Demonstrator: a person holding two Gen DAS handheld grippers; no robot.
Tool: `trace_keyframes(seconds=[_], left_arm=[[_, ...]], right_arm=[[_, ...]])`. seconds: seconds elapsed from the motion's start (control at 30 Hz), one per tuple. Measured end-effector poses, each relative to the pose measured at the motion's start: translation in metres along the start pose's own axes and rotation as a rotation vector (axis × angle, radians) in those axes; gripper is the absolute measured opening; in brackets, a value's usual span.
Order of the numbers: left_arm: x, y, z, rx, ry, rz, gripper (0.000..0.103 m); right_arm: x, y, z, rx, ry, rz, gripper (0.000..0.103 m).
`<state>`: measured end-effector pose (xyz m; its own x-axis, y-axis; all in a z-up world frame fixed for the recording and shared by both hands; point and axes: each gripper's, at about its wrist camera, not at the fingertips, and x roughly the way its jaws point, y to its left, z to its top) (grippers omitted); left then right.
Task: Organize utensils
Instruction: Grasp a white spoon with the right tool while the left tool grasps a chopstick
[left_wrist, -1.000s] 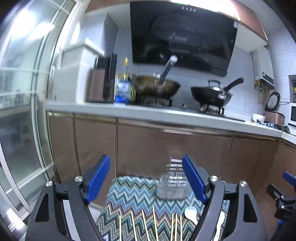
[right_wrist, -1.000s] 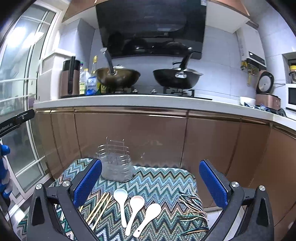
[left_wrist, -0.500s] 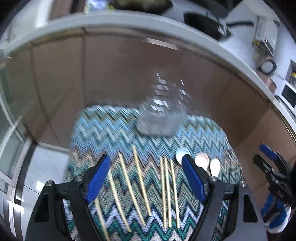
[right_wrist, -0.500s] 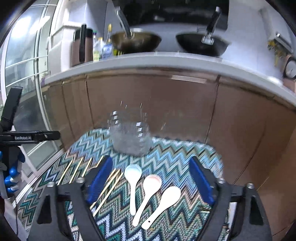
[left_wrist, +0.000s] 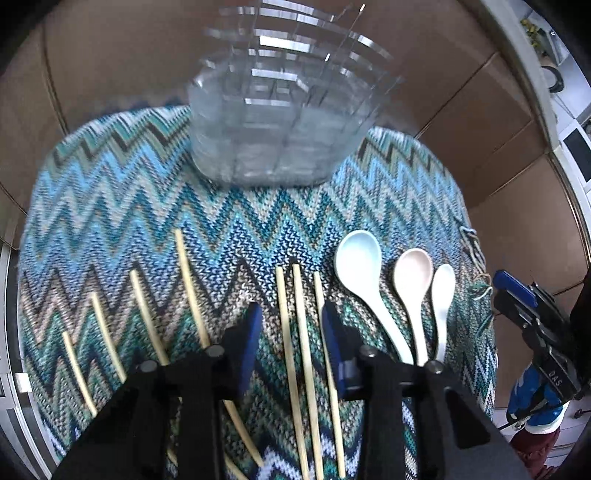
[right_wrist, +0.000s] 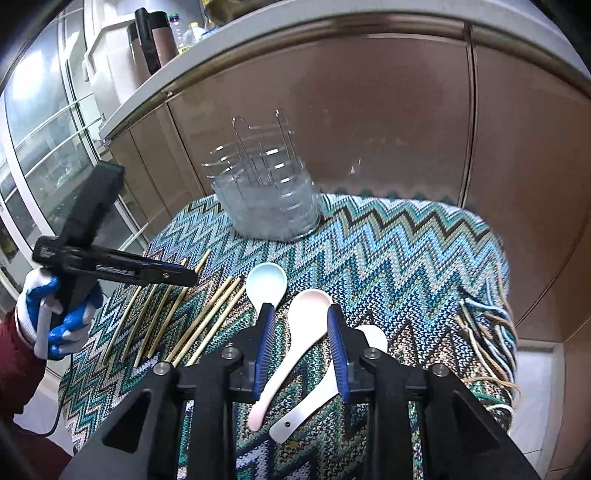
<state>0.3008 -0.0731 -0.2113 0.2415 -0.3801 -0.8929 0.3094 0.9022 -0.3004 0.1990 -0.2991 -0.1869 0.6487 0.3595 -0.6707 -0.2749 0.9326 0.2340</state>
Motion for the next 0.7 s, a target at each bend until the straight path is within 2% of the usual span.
trace_keyframes(seconds=[0.43,0.7], left_arm=[[0.037,-0.002,0.017,0.015,0.101,0.065,0.016],[0.053,-0.006,0.022,0.04,0.143,0.103,0.014]], right_arm=[[0.029,-0.02,0.007,0.015,0.067,0.039,0.026],[0.056,-0.028,0.019,-0.002,0.152,0.069,0.026]])
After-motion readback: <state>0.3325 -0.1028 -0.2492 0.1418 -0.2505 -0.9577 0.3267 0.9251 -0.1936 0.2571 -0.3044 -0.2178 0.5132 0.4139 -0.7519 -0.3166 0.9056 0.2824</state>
